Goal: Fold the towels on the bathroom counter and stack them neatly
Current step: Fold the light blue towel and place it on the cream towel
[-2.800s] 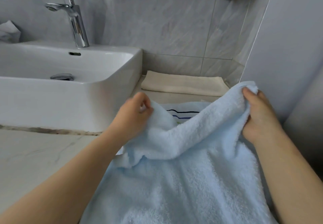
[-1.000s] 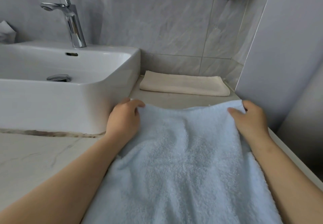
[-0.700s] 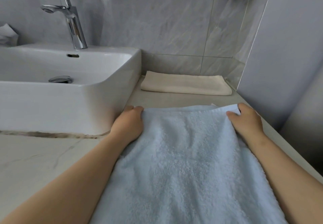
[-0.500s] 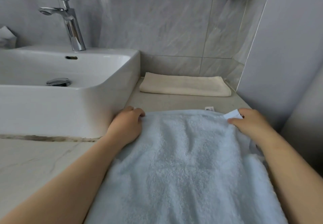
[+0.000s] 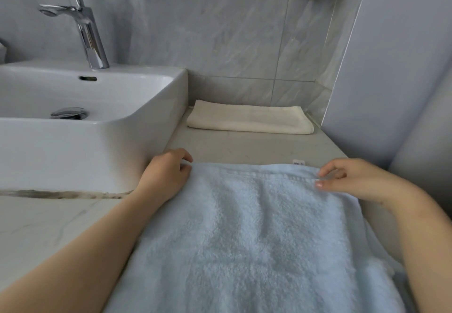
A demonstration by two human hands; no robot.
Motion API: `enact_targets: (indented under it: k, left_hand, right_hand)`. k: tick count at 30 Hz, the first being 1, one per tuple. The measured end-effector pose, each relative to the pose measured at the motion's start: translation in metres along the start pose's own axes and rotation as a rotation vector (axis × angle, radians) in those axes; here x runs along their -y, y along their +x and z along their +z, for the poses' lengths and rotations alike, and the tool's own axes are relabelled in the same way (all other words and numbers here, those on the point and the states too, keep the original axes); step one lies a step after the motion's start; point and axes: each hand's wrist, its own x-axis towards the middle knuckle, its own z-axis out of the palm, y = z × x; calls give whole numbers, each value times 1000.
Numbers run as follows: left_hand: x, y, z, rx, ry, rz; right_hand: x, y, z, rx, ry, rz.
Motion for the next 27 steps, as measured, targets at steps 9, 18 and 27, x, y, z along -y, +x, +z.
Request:
enact_targets:
  k: [9, 18, 27]
  left_hand:
    - [5, 4, 2, 7, 36, 16]
    - [4, 7, 2, 64, 73, 17]
    - [8, 4, -4, -18, -15, 106]
  right_hand:
    - [-2, 11, 9, -384, 153, -150]
    - [-18, 27, 19, -270, 28, -42]
    - [-10, 15, 24, -318, 274, -137]
